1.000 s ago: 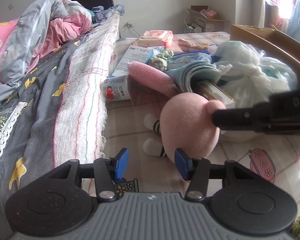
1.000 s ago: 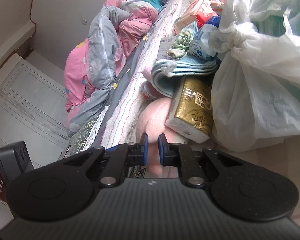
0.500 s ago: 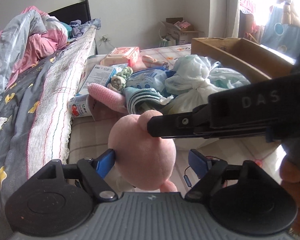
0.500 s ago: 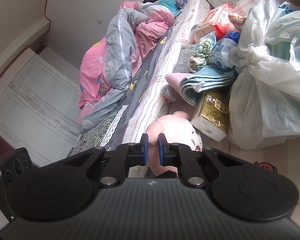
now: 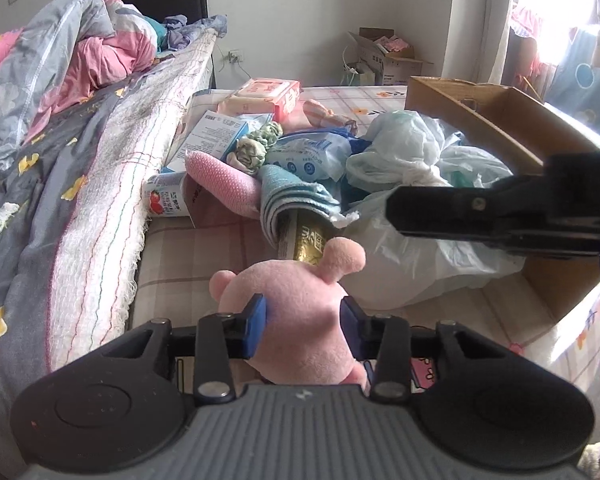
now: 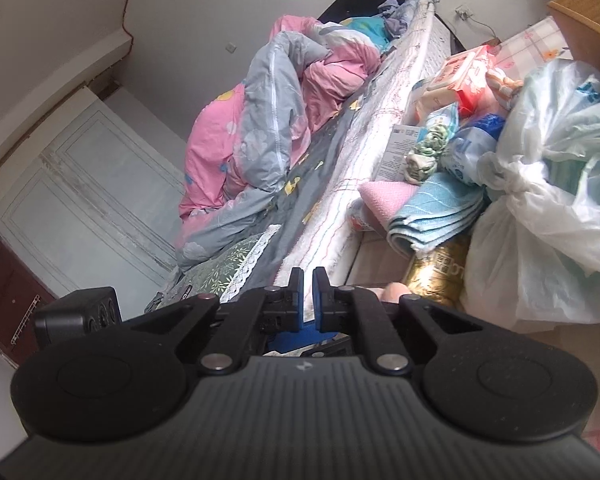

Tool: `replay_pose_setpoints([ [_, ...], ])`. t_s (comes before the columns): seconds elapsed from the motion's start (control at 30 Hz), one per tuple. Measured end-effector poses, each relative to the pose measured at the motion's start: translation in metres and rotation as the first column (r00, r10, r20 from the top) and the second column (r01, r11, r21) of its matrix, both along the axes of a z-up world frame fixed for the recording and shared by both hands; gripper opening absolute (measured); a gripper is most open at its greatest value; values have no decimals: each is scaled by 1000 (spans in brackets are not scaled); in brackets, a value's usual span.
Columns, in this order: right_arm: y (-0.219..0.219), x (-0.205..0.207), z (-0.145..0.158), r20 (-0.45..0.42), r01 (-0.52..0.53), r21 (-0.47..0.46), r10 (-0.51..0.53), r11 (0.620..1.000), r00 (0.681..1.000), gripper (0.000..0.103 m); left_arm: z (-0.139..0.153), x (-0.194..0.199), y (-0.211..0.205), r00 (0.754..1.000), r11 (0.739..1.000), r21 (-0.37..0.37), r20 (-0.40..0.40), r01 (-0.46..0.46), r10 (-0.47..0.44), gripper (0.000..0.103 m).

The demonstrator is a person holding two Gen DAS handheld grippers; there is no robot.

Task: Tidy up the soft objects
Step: 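Lift the pink plush toy out of the pile with the right tool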

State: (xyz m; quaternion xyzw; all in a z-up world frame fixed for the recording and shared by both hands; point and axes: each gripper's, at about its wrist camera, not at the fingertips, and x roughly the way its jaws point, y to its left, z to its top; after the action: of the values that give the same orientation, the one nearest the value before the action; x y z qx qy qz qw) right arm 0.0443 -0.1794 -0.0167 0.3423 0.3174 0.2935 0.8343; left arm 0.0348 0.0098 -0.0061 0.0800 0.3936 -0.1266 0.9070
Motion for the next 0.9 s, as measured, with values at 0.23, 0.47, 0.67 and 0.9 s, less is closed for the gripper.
replay_pose_setpoints([
  [0.23,-18,7,-21,-79,44,-67,-49,997,996,31,0,-1,2,1000,1000,-5,-2,19,-19,52],
  [0.47,15,29,-36,-147,-31,-95,17,995,989,49,-5,1,6,1000,1000,-8,-6,24,-24,56],
  [0.67,37,44,-53,-199,-13,-88,-5,996,980,46,-7,3,12,999,999,-20,-9,33,-33,58],
  [0.9,52,47,-46,-124,-2,-114,-13,993,992,18,-9,6,15,999,999,-27,-16,36,-36,64],
])
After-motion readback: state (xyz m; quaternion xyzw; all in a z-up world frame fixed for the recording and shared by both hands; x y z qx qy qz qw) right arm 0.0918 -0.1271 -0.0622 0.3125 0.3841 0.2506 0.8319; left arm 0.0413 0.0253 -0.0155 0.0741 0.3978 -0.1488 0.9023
